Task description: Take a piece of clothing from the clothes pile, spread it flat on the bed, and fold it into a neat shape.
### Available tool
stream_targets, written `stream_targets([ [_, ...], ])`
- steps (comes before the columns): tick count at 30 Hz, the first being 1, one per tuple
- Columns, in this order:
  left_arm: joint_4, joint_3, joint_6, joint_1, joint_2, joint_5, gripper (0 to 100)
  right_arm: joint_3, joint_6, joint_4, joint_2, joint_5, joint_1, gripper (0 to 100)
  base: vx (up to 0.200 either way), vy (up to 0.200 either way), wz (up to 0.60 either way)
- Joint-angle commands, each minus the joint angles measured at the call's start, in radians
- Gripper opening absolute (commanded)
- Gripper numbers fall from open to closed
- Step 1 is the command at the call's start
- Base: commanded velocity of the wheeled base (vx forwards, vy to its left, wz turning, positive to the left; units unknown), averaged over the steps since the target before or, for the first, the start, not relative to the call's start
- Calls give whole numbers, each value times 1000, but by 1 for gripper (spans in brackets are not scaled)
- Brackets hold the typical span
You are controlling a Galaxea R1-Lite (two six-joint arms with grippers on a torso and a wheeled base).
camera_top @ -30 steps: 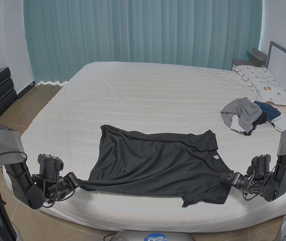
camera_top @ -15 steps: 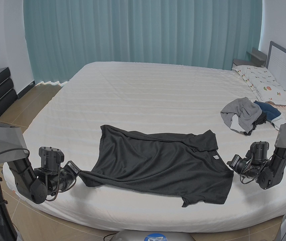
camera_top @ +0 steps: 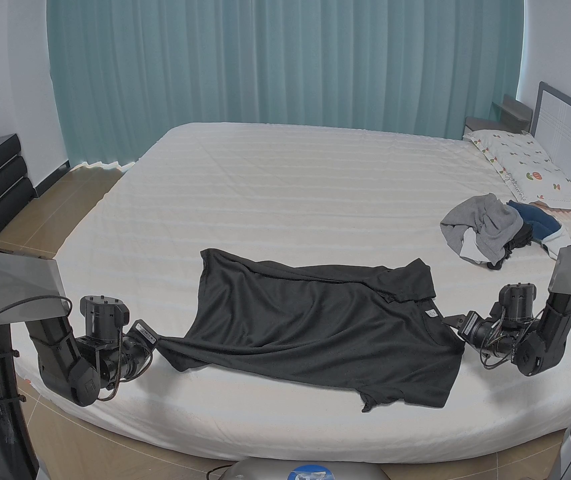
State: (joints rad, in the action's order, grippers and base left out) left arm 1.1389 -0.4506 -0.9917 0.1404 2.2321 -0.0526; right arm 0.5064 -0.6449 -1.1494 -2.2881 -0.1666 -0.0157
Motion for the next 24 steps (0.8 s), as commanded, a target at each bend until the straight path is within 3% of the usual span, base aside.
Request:
stream_targets([
  [1,1,6,1,2,18,3,0,-118,51,2,73,-56,-32,100,0,0,0],
  [13,4,15,2,2,18,7,0,-121,79,-20,-28,-70,-4,100,0,0,0],
  [14,4,13,2,2,18,7,0,-111,76,-20,-28,-71,-4,0,0,0,0],
  [24,18,-11,2,-4,20,5,0,73,71,17,-39,-71,-4,0,0,0,0],
])
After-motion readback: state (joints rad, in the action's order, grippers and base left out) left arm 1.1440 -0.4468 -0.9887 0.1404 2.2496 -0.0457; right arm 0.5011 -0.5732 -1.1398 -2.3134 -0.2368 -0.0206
